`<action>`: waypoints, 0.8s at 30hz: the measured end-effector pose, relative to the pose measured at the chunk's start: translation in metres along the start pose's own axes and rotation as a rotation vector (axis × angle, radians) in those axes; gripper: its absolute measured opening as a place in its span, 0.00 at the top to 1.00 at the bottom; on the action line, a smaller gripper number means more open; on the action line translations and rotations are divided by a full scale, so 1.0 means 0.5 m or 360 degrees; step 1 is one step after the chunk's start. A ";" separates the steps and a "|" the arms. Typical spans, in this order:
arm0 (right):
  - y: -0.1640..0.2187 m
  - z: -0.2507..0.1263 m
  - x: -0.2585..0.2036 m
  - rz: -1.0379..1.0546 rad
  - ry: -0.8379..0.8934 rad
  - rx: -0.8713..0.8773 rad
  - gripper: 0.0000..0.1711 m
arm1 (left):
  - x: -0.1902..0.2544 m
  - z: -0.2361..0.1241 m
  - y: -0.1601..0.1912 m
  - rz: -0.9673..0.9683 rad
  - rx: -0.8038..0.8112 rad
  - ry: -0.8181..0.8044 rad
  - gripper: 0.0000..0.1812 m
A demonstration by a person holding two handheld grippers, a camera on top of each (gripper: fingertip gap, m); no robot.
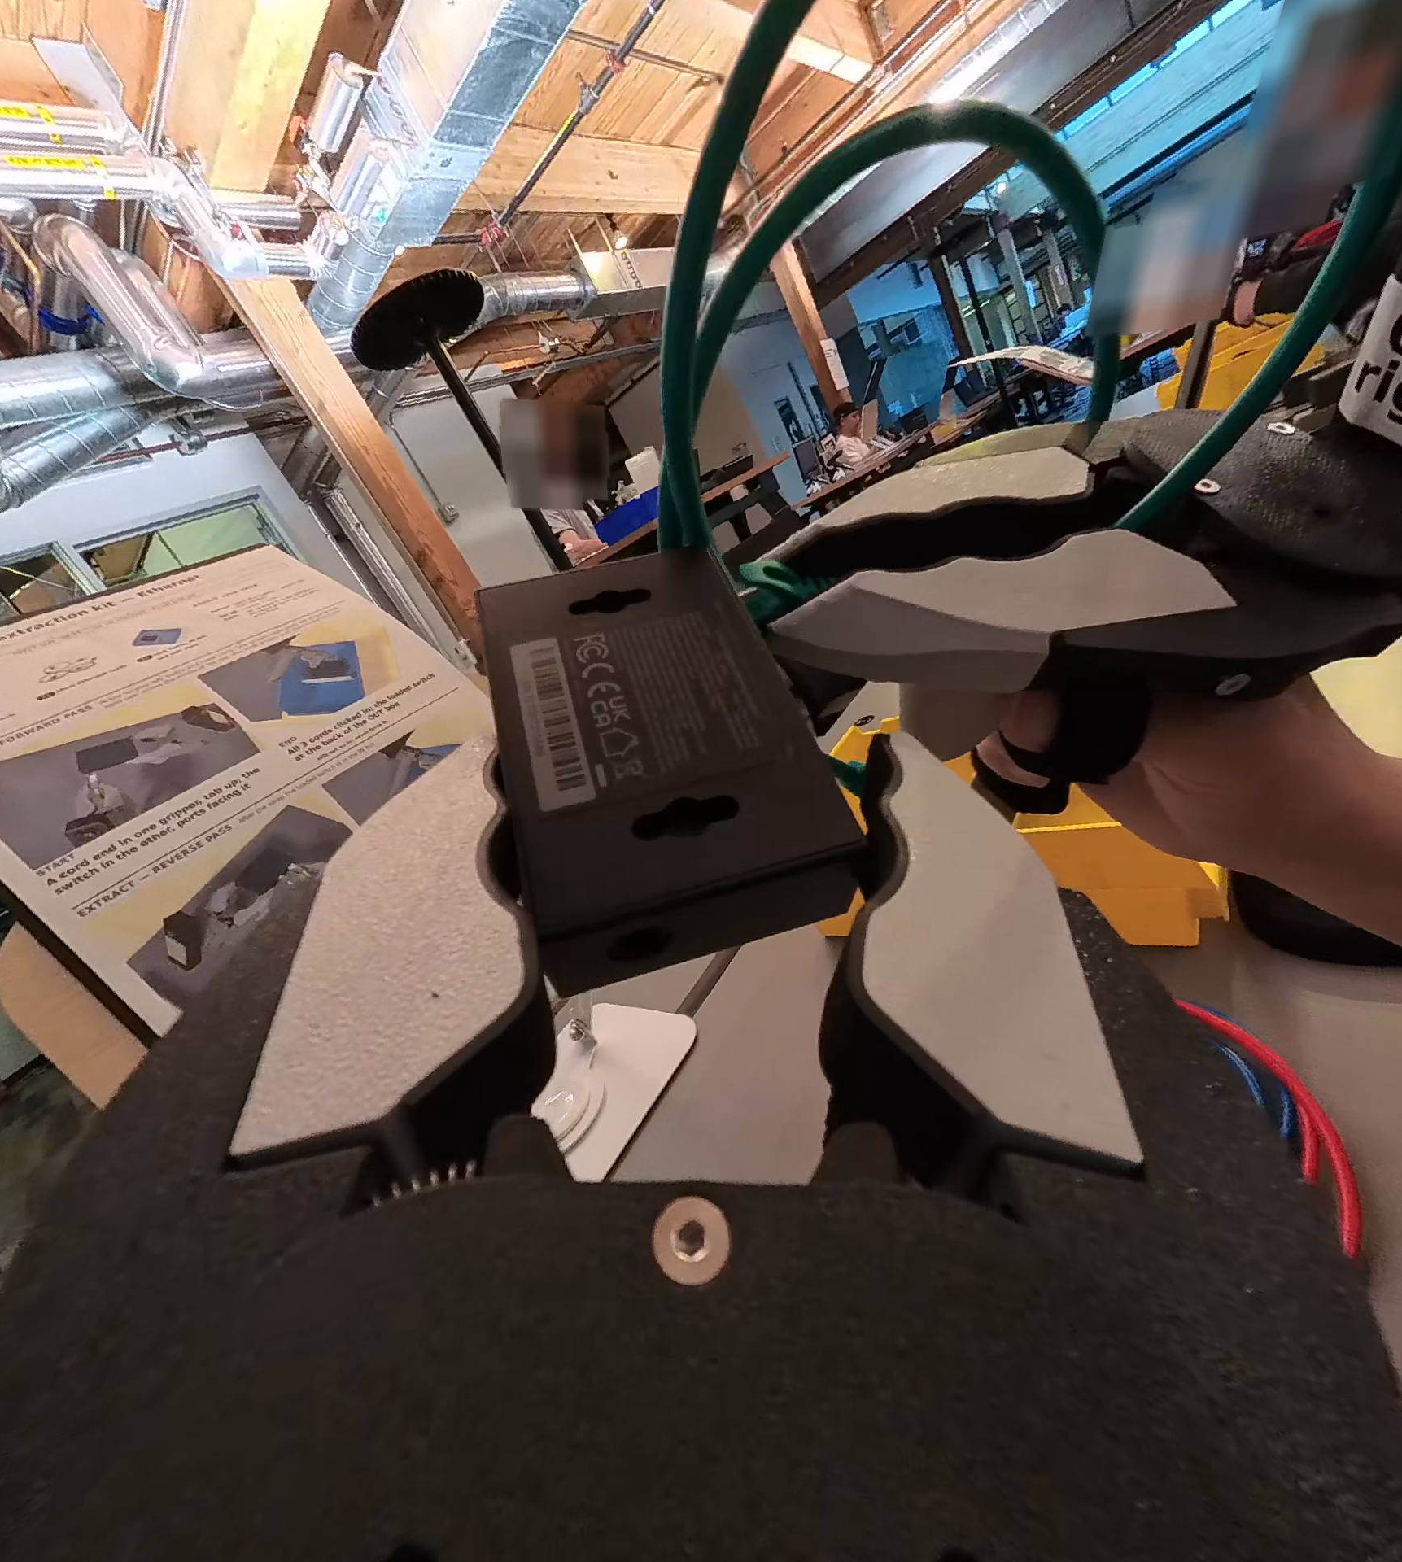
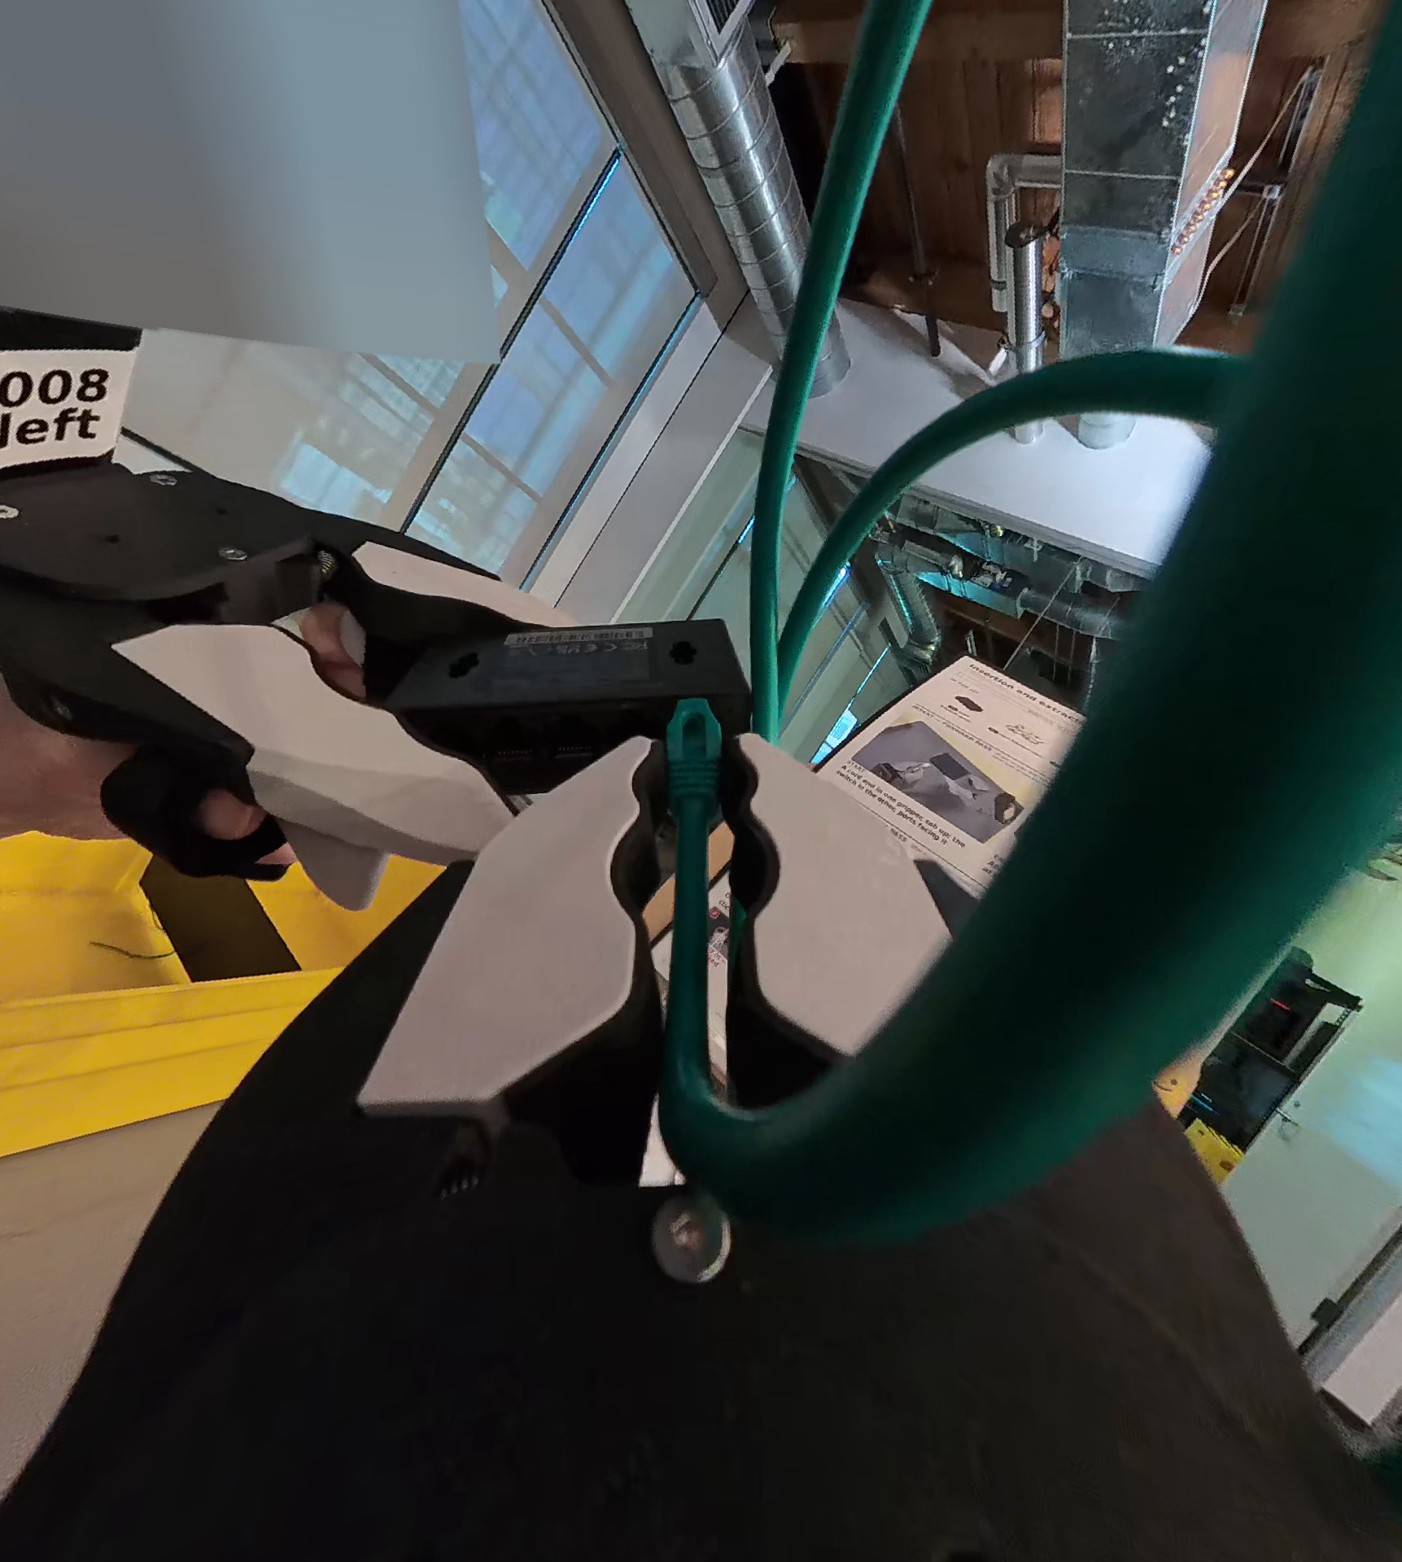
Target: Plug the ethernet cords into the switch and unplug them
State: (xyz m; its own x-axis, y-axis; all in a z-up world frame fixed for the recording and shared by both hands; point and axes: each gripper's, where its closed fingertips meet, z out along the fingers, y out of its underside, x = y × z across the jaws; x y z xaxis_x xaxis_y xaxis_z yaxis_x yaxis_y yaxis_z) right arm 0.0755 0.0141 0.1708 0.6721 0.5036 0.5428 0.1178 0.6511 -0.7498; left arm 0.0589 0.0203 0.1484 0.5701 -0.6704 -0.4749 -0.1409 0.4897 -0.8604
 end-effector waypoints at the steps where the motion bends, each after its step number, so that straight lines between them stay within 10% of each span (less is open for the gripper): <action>1: 0.002 0.001 0.000 -0.0001 0.0002 -0.0010 0.91 | -0.001 0.000 0.001 0.0004 -0.0006 -0.0004 0.57; 12: 0.059 0.013 0.052 0.0398 -0.0015 -0.0237 0.92 | -0.062 -0.006 0.063 0.0654 -0.0288 -0.0277 0.53; 24: 0.175 0.021 0.010 0.0815 -0.0247 -0.0690 0.93 | -0.042 0.033 0.129 0.1459 -0.0470 -0.0479 0.76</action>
State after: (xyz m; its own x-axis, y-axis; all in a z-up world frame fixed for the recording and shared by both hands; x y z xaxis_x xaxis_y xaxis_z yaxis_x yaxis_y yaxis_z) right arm 0.0817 0.0797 0.1119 0.6124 0.7838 0.1034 0.1170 0.0396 -0.9923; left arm 0.0515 0.0752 0.1058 0.3164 0.0841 -0.9449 -0.7989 0.5607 -0.2176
